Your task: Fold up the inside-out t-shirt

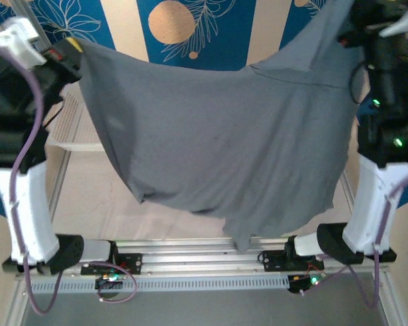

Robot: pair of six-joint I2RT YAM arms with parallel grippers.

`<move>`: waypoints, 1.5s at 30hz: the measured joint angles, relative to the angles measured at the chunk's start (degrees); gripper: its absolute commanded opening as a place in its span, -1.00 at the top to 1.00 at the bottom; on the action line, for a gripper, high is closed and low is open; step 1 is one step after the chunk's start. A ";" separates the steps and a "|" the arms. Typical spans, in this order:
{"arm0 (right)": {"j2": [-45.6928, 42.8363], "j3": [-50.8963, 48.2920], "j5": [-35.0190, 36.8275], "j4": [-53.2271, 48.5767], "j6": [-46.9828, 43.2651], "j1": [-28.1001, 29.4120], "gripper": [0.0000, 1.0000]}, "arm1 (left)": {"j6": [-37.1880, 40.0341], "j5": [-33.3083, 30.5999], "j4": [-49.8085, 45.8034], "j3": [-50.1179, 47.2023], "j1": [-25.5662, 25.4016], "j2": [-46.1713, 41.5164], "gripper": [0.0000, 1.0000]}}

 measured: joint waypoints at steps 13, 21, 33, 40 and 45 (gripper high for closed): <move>38.05 5.46 -1.36 -0.11 5.46 0.68 -0.30 | -0.42 -5.51 -1.84 17.35 0.24 42.58 -0.27; 42.18 9.49 -5.18 -5.64 10.25 -6.84 -0.36 | -0.63 -2.27 -6.58 25.22 0.96 48.41 -0.45; 20.37 -11.10 -13.31 -33.68 12.94 -2.38 0.47 | -1.75 -1.36 2.62 -34.84 -15.56 10.32 0.88; 7.04 -62.51 -14.53 -26.45 22.71 1.11 0.82 | -3.93 -3.41 3.21 -54.23 -16.63 13.73 1.00; 6.93 -76.70 -13.86 -21.57 32.48 6.99 1.00 | -5.44 -4.76 3.98 -55.21 -16.63 16.72 1.00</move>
